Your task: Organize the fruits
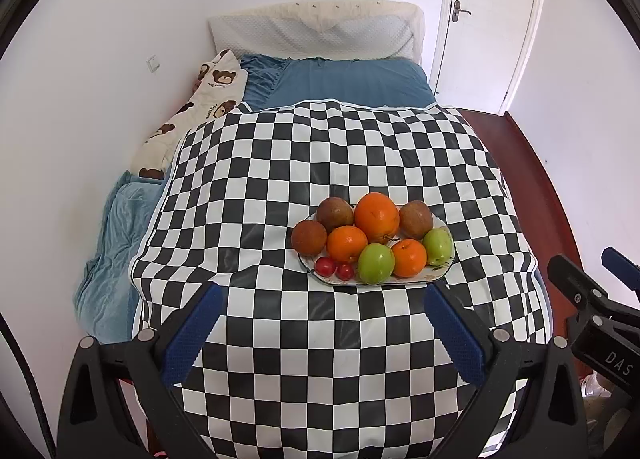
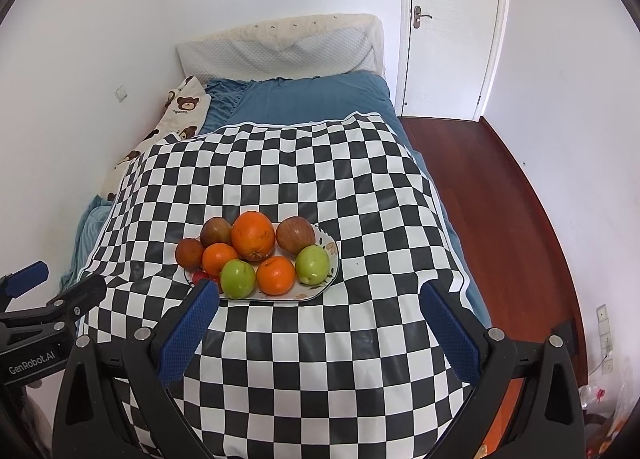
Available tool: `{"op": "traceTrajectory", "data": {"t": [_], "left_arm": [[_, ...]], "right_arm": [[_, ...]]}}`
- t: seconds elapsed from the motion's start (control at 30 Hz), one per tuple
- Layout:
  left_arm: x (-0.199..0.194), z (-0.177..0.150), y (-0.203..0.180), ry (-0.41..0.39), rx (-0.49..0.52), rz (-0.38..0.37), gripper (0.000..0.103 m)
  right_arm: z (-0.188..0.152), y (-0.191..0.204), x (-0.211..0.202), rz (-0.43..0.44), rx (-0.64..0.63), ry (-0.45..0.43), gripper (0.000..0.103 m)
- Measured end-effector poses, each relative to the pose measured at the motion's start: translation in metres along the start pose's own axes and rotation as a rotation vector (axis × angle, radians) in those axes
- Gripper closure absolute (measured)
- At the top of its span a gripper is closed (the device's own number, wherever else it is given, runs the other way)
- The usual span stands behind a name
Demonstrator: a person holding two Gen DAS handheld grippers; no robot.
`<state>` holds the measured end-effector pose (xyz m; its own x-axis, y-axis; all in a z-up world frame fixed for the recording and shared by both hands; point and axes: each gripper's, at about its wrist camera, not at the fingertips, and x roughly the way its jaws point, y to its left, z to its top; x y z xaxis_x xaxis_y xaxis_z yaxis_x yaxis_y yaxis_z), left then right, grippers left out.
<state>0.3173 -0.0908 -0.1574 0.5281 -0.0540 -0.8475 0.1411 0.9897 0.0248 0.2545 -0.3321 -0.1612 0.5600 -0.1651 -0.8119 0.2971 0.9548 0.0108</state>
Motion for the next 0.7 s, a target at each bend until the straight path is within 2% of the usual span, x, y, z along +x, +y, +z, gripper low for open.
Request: {"op": "traceTrajectory", "data": {"t": [0.7], "left_arm": [[-0.0002,0.0004,0.001,-0.004,0.002,-0.002,0.0]], "right_arm": [[0.0017,-0.0005,0.0015,0.003,0.002,0.0,0.001]]}}
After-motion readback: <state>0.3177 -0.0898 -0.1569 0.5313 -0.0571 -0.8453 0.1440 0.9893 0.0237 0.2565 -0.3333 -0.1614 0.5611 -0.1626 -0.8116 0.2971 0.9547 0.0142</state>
